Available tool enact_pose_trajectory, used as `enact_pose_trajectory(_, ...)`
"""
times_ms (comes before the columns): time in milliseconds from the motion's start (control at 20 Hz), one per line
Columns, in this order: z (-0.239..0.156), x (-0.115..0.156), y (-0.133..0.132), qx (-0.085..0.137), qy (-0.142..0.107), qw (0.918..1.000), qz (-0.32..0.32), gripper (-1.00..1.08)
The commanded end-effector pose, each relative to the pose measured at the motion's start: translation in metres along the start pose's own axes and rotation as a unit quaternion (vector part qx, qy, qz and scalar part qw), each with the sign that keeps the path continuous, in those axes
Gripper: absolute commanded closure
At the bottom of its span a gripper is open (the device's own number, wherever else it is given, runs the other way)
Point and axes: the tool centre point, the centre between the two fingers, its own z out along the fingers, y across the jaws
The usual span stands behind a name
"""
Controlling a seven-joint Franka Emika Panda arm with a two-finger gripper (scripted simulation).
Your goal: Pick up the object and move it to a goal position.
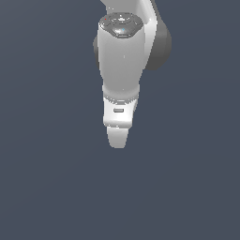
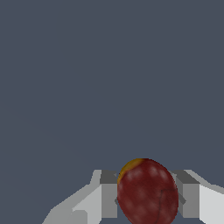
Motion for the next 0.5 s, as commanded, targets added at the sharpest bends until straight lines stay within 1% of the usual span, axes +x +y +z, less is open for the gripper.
enact_pose_trajectory(0, -0.026, 0.007, 0.003, 0.001, 0.000, 1.0000, 0.000, 1.08)
enact_pose_trajectory(200, -0.062, 0.016, 0.009, 0.000, 0.000, 1.0000, 0.001, 1.08)
enact_pose_trajectory(450, -0.094, 0.024, 0.015, 0.000, 0.000, 1.0000, 0.001, 1.08)
